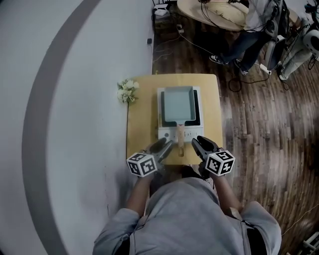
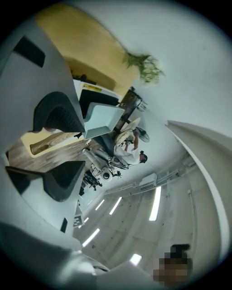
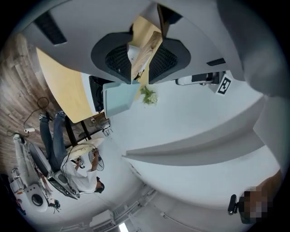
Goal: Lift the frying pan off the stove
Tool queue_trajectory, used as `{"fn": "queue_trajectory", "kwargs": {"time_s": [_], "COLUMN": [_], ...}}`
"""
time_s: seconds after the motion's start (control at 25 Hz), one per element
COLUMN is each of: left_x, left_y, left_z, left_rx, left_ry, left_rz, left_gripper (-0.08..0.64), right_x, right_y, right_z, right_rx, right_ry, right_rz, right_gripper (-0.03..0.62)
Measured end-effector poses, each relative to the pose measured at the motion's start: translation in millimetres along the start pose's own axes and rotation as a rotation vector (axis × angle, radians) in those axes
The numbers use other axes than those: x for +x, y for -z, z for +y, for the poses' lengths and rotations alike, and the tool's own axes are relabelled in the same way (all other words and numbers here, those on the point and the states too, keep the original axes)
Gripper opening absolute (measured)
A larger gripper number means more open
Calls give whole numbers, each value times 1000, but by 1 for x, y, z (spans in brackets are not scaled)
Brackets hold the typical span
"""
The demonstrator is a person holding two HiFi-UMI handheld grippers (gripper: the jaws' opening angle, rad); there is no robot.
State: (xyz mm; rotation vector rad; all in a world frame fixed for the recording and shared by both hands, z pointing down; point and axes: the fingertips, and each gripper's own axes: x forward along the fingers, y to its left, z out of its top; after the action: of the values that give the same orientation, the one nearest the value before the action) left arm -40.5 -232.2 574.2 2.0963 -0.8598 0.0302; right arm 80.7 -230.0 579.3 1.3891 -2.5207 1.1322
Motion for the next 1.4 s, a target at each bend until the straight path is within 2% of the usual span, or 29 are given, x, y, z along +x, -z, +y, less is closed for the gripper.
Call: {"fn": "queue_trajectory", "kwargs": {"time_s": [0.08, 0.16, 0.4, 0.56, 0.68, 0.92, 1.08, 1.28, 1.4], "left_x": [14, 26, 53, 70, 83, 102, 111, 121, 122], "left_y": [8, 12, 21, 30, 37, 44, 50, 58, 56], "left_z": [9, 18, 38, 57, 60, 58, 55, 52, 45], "left_rx": [-67, -101, -265, -304, -331, -492, -560, -605, -685], "left_ry": [41, 56, 117, 93, 107, 225, 299, 351, 394], "left_rz": [61, 101, 186, 221, 269, 315, 349, 395, 403], "left_gripper": [191, 208, 228, 227, 227, 227, 227, 225, 199], "right_x": [1, 2, 4, 3, 3, 12, 22, 27, 27], "right_y": [9, 16, 14, 13, 16, 34, 48, 61, 73], "right_z": [-5, -7, -3, -11, -20, -30, -26, -15, -12], "right_rx": [28, 48, 28, 25, 33, 53, 95, 151, 182], "right_ry": [-19, -39, -85, -91, -89, -121, -186, -284, -336], "right_rz": [36, 65, 95, 110, 133, 213, 277, 327, 373], "right_gripper": [98, 100, 100, 100, 100, 100, 100, 101, 119]}}
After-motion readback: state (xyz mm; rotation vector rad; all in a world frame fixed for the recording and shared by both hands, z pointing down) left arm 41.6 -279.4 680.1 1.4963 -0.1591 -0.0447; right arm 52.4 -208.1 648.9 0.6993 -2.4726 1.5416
